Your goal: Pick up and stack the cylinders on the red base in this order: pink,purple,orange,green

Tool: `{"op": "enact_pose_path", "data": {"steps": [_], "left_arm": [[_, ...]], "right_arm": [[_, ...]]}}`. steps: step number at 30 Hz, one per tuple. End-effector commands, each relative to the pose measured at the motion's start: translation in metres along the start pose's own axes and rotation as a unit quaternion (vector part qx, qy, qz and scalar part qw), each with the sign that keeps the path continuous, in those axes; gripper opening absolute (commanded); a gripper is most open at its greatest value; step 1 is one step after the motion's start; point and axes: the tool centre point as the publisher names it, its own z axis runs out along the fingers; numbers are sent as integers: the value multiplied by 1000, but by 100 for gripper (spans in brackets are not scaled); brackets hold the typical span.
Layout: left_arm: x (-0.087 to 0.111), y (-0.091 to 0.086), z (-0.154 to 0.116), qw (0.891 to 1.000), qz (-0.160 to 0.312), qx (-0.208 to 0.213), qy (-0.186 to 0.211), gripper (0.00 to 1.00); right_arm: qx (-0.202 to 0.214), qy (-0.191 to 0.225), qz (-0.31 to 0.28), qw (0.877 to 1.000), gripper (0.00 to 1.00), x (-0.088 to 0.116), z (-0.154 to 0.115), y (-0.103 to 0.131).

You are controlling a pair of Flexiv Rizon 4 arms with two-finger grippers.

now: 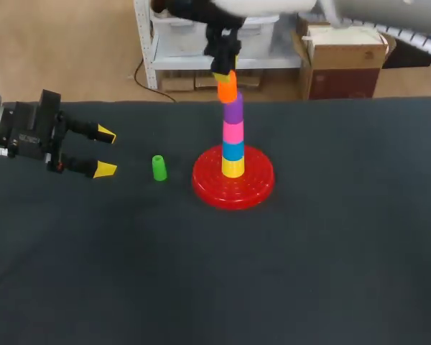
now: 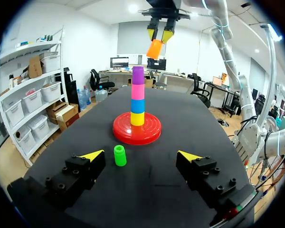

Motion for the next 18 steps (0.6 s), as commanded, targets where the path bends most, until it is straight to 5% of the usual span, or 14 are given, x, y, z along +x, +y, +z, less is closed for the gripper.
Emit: {"op": "enact_pose_path", "data": {"steps": [1,18], "left_arm": [[0,0,0,1000,0,0,1,100],[0,0,0,1000,0,0,1,100]], "right_arm": [[-45,14,-5,999,0,-9,2,-16],[-75,13,6,997,0,1,28,-35]]}}
